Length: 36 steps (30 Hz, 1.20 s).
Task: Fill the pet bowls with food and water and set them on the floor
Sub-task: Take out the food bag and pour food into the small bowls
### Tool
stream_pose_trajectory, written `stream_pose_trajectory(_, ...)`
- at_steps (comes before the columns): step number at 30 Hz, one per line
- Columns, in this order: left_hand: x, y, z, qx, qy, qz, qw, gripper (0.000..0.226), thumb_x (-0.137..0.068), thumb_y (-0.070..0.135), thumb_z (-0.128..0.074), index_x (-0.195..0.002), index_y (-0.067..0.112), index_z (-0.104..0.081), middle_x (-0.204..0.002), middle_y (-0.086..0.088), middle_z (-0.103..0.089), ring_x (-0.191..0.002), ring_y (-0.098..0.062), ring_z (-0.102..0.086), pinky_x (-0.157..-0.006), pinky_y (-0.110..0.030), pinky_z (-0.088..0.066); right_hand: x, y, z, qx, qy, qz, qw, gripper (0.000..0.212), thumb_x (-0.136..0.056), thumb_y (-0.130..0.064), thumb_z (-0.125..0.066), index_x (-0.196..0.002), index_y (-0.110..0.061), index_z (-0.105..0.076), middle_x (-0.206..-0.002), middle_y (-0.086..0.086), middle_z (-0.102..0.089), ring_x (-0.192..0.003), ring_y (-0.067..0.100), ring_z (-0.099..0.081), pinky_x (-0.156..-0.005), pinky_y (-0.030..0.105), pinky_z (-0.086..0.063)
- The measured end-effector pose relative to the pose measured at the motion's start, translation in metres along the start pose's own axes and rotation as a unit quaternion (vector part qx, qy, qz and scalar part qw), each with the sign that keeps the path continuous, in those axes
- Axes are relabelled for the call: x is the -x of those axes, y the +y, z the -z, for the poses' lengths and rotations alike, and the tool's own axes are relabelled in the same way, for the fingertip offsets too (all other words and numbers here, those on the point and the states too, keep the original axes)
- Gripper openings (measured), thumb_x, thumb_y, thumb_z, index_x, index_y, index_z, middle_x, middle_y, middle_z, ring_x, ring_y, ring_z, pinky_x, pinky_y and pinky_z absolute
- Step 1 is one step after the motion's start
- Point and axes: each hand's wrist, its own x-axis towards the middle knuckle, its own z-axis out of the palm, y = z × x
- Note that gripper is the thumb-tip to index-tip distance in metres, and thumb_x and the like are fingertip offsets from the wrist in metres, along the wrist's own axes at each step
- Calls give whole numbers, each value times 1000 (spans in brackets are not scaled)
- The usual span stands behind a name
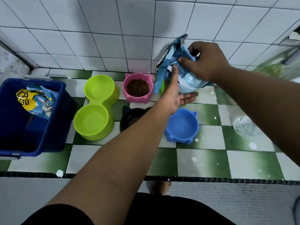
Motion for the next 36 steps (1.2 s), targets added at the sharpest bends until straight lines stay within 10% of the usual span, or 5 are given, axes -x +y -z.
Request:
stream_pose_trajectory(13, -11, -48, -63, 121, -66, 83, 987, 99, -83, 89, -36, -138, 9, -59, -115, -22, -69, -88, -31, -70, -75, -37, -61, 7, 54, 22, 116, -103, -18, 988, 34, -81, -53, -67, -83, -20, -59, -77, 5, -58, -77, 30, -55, -67, 32, -39)
stream_pose_trajectory(25, -23, -58, -76, 208, -69, 93, 971, 103, -82, 89, -35, -140, 6, -58, -101, -18, -71, -68, -27, -73, -58, -35, -64, -4, 55, 12, 173, -145, 13, 974, 28, -82, -49, -68, -85, -21, -63, -79, 8, -59, -78, 30, -52, -67, 32, -38)
stream_pose_trajectory(36, -32, -60, -77, 195, -57, 98, 974, 90, -83, 87, -37, -113, 8, -66, -88, -18, -75, -67, -28, -74, -60, -37, -64, -2, 62, 6, 181, -131, -1, 975, 33, -87, -46, -67, -99, -15, -68, -84, 7, -55, -80, 28, -50, -68, 32, -37)
